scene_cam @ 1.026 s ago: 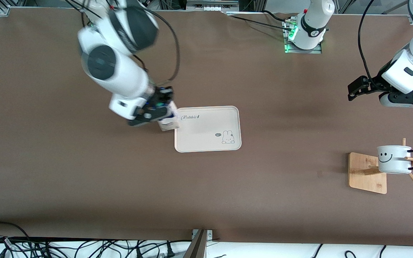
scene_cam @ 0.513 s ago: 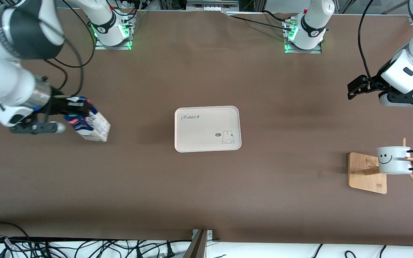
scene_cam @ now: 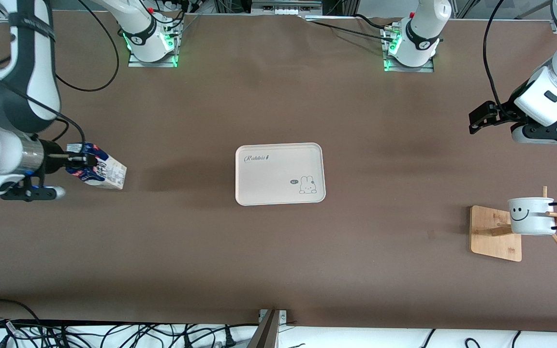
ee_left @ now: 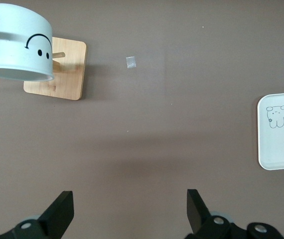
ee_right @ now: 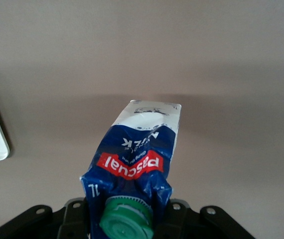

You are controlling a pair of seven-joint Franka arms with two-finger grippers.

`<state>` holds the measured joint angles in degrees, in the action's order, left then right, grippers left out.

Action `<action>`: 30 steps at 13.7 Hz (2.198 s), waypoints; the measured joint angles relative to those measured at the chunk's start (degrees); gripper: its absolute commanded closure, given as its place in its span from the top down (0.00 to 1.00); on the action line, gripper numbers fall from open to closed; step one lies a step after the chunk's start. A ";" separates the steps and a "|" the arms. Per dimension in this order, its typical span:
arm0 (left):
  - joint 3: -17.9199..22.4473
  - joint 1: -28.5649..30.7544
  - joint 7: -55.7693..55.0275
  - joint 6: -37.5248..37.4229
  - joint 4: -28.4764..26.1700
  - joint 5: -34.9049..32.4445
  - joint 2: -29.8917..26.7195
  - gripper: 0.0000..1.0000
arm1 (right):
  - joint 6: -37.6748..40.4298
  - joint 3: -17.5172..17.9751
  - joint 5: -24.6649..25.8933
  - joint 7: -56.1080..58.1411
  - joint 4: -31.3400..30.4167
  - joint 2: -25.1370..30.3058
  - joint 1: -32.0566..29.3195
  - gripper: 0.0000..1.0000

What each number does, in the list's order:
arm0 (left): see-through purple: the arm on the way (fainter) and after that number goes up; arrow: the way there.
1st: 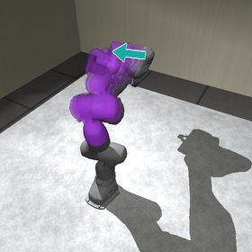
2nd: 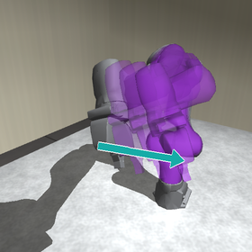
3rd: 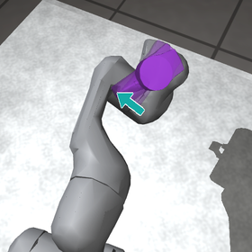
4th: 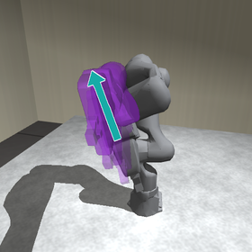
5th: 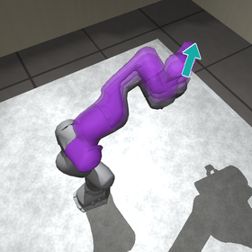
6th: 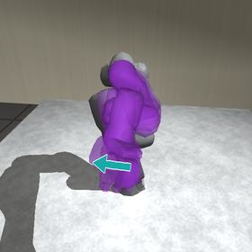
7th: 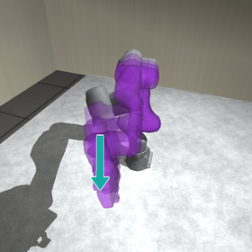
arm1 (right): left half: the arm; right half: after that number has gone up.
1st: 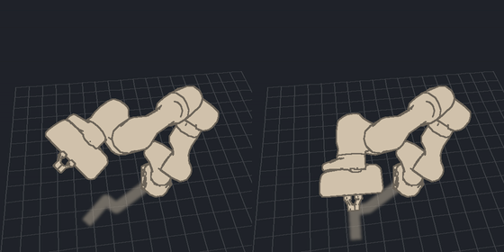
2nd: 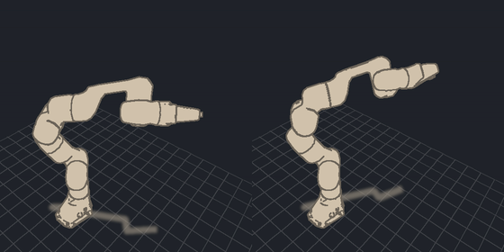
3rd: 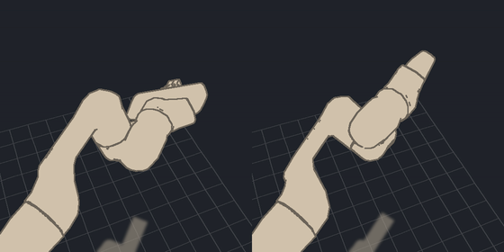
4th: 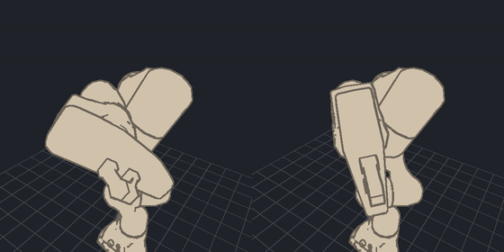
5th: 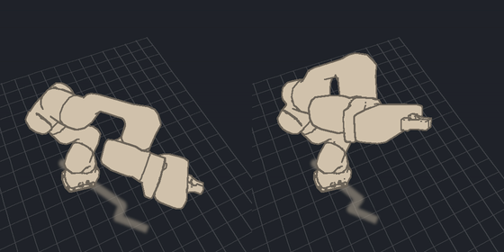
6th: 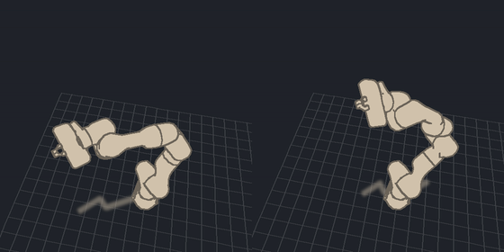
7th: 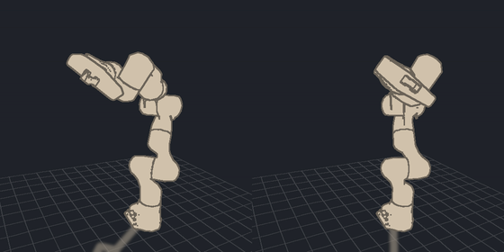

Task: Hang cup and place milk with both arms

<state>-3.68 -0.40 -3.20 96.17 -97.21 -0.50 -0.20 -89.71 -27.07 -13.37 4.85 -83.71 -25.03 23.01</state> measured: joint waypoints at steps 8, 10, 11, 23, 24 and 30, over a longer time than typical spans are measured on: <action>-0.01 0.15 0.00 -0.10 0.04 0.00 0.00 1.00 | -3.30 0.30 -2.60 2.09 -0.01 -8.95 -1.15 0.46; -0.04 0.13 0.00 -0.10 0.05 0.00 0.00 1.00 | -5.15 0.27 -3.58 3.00 0.00 -10.53 -1.65 1.00; -0.04 0.13 0.00 -0.10 0.05 0.00 0.00 1.00 | -5.43 0.28 -3.64 3.02 0.02 -10.77 -1.65 1.00; -0.04 0.19 0.00 -0.10 0.11 0.00 0.00 1.00 | 10.92 -4.83 -3.12 6.03 12.22 0.93 -2.53 1.00; -0.04 0.17 0.00 -0.10 0.11 0.00 0.00 1.00 | 11.30 -4.66 -2.13 6.03 14.75 0.85 -2.36 1.00; -0.16 0.06 0.00 -0.10 0.12 0.00 0.00 1.00 | 11.50 -4.38 0.27 6.64 21.47 0.74 -1.88 1.00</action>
<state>-3.85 -0.34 -3.20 96.07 -97.10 -0.50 -0.20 -78.21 -31.45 -13.10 11.49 -62.24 -24.29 21.13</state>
